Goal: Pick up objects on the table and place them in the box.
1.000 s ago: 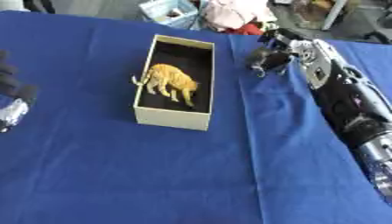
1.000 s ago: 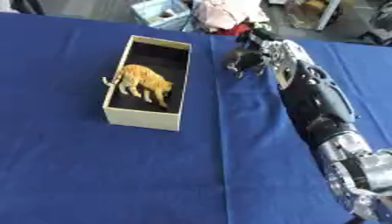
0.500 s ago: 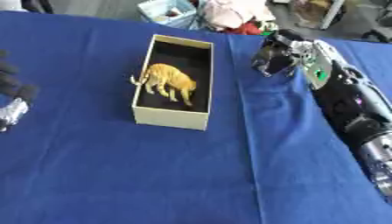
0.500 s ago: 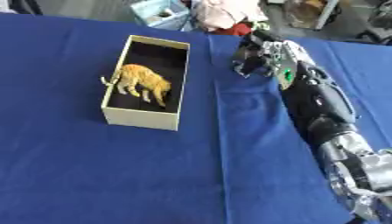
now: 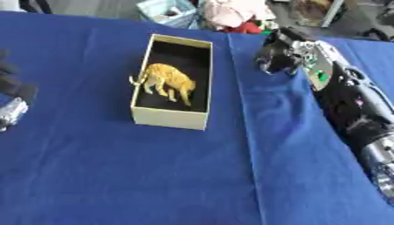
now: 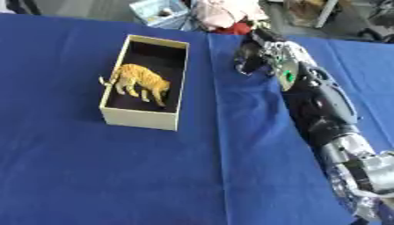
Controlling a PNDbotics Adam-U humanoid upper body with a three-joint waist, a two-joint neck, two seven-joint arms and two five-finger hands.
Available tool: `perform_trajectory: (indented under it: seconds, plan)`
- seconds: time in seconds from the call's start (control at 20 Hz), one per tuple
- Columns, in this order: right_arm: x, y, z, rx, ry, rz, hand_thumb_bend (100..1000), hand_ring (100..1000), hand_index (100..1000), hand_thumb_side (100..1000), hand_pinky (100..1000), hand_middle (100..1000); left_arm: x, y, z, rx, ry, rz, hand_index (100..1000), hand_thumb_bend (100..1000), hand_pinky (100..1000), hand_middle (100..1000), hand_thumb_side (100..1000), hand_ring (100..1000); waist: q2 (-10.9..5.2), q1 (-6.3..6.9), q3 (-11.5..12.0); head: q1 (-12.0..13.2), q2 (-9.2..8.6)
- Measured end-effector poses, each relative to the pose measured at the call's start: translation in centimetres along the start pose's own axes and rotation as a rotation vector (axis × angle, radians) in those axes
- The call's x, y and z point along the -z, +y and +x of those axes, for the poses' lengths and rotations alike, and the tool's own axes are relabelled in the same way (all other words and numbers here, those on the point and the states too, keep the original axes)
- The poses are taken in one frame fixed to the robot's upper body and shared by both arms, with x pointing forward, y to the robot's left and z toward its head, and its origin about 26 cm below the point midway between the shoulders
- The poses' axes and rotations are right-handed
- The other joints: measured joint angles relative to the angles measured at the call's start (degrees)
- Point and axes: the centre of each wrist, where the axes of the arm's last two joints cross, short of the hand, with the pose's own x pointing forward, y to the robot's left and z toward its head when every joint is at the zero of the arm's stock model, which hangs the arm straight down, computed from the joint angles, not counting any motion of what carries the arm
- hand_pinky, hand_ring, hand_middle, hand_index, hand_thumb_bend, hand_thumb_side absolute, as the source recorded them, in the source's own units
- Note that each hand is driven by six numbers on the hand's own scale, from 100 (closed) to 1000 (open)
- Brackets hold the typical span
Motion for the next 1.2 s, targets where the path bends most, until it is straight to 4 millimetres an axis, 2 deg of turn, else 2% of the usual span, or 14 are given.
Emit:
perform_trajectory:
  seconds: [0.3,0.65,0.9,1.2]
  plan:
    - [0.3,-2.1,2.6,-0.032,-0.130,-0.084,100,282,358,100,565,240,0.0,0.0,0.0,0.000,0.000,0.000,800,414,541,592,224,577,-0.54,-0.01,-0.2,0.0,0.01]
    - [0.9,-4.1,8.2,-0.074,-0.331,-0.116,100,291,365,100,575,247,0.0,0.0,0.0,-0.001,0.000,-0.001,800,415,541,592,223,577,-1.15,-0.23,0.1,-0.4,0.01]
    - [1.4,-3.1,12.4,-0.081,-0.423,-0.093,100,297,371,100,572,254,0.0,0.0,0.0,-0.003,-0.003,-0.005,800,414,542,592,222,577,-1.51,-0.44,1.8,-1.1,0.00]
    - [1.7,-0.7,16.5,-0.078,-0.486,-0.064,100,304,377,100,562,260,0.3,-0.2,0.2,-0.009,-0.012,-0.017,800,414,542,592,222,577,-1.51,-0.53,3.8,-2.1,-0.11]
